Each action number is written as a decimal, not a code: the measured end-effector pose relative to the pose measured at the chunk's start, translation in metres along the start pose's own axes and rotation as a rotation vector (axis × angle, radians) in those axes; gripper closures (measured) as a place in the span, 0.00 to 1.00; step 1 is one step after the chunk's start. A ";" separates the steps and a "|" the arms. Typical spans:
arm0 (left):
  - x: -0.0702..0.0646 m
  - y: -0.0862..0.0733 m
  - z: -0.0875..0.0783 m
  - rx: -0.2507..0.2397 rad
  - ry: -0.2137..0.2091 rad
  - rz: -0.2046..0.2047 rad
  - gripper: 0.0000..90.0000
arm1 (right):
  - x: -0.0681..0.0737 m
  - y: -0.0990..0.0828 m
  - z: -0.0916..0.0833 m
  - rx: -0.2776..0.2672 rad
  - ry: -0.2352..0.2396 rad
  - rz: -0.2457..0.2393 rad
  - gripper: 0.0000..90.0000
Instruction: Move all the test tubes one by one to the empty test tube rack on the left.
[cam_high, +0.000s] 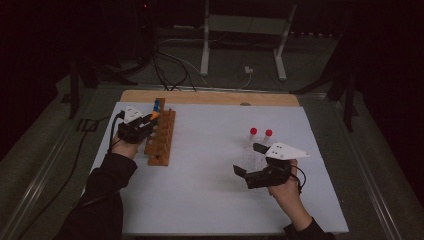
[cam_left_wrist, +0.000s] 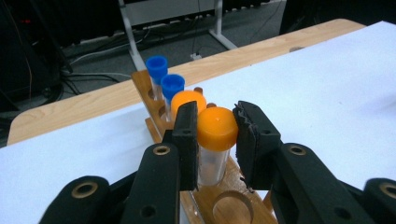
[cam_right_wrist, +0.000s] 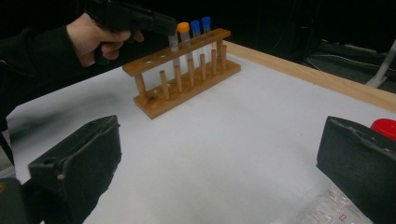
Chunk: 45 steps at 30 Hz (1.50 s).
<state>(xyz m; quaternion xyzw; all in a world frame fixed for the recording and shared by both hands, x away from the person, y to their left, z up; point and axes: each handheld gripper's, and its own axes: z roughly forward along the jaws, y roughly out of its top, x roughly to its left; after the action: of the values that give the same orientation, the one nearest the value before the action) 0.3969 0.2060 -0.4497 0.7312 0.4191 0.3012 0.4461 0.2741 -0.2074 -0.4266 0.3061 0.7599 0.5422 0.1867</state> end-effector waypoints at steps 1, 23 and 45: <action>0.000 -0.001 0.001 0.003 0.000 -0.002 0.80 | 0.000 0.000 0.000 -0.001 -0.001 0.000 0.00; 0.002 -0.001 0.000 0.049 -0.014 -0.004 0.79 | -0.001 0.001 -0.002 -0.014 -0.011 -0.009 0.00; -0.020 0.007 -0.052 -0.045 -0.153 0.010 0.11 | -0.019 0.012 -0.018 -0.050 -0.074 -0.030 0.00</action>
<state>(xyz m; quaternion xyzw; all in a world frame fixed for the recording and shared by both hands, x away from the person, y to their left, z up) 0.3474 0.2069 -0.4229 0.7439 0.3734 0.2559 0.4916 0.2801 -0.2307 -0.4101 0.3097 0.7431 0.5466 0.2306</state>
